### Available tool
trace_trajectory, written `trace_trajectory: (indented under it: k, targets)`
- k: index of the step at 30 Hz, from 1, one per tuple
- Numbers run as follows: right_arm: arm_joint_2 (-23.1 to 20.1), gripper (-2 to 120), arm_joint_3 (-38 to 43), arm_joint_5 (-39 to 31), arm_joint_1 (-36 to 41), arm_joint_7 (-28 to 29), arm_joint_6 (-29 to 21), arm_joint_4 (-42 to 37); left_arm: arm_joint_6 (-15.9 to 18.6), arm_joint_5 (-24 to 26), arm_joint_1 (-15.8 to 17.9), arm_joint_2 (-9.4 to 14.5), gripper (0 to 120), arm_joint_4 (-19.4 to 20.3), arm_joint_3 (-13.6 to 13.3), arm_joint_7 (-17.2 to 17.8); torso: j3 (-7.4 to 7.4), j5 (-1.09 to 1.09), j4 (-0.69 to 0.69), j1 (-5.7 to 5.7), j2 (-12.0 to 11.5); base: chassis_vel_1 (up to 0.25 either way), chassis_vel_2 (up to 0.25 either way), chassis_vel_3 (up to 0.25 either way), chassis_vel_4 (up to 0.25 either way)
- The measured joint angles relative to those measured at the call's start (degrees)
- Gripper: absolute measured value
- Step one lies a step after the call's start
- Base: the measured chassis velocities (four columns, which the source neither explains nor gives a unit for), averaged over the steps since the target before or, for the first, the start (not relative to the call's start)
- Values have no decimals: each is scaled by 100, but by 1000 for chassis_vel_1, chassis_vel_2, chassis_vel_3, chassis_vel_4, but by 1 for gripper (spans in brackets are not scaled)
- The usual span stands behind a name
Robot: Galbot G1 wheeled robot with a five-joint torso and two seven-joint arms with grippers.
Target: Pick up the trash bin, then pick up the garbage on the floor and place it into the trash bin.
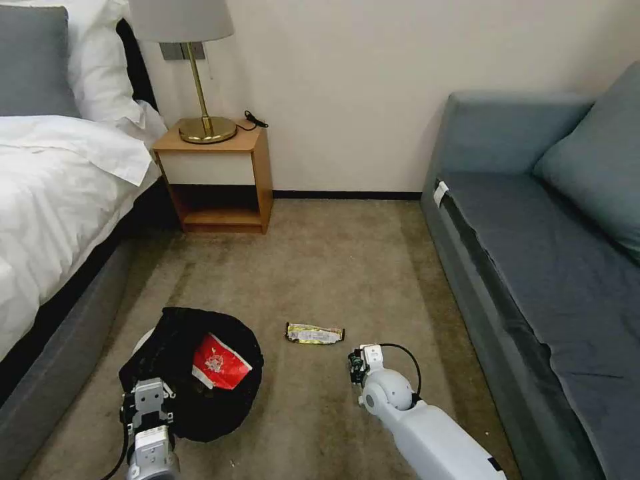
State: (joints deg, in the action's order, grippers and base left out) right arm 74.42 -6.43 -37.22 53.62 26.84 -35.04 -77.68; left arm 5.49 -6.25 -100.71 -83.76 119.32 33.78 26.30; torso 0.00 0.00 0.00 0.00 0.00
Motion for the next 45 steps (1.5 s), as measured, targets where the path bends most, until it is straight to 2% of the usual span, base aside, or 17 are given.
trace_trajectory:
  k: [5, 7, 32, 33, 35, 37, 38, 42, 44, 45]
  targets:
    - [-12, 8, 19, 19, 23, -31, 24, -36, 0, -23, -19, 0, 0, 37, -5, 3, 0, 0, 0, 0, 0, 0, 0, 0, 0]
    - [-16, 0, 28, 41, 42, -59, 43, -47, 2, -33, -23, 1, 0, 58, -10, 4, 0, 0, 0, 0, 0, 0, 0, 0, 0]
    - [-50, 0, 21, 377, 160, -155, 130, -164, 17, -37, -51, 4, 0, 100, -4, 10, 1, 0, 0, 0, 0, 0, 0, 0, 0]
    - [-58, 10, 24, 389, 173, -156, 131, -192, 17, -31, -48, 7, 0, 99, -4, 11, 1, 0, 0, 0, 0, 0, 0, 0, 0]
    - [-70, 21, 35, 419, 202, -156, 135, -232, 16, -25, -51, 8, 0, 100, -1, 11, 1, 0, 0, 0, 0, 0, 0, 0, 0]
    - [-71, 23, 36, 424, 208, -155, 136, -239, 15, -25, -54, 9, 0, 99, -2, 11, 1, 0, 0, 0, 0, 0, 0, 0, 0]
    - [-72, 30, 38, 434, 220, -154, 138, -253, 12, -23, -57, 9, 0, 98, -1, 11, 1, 0, 0, 0, 0, 0, 0, 0, 0]
    - [-69, 41, 39, 464, 244, -154, 143, -262, 7, -21, -66, 9, 0, 97, -1, 11, 1, 0, 0, 0, 0, 0, 0, 0, 0]
    - [-59, 53, 35, 492, 257, -154, 155, -257, 2, -20, -82, 9, 0, 97, 2, 12, 1, 0, 0, 0, 0, 0, 0, 0, 0]
    - [-59, 53, 35, 492, 257, -154, 155, -257, 2, -20, -82, 9, 0, 97, 2, 12, 1, 0, 0, 0, 0, 0, 0, 0, 0]
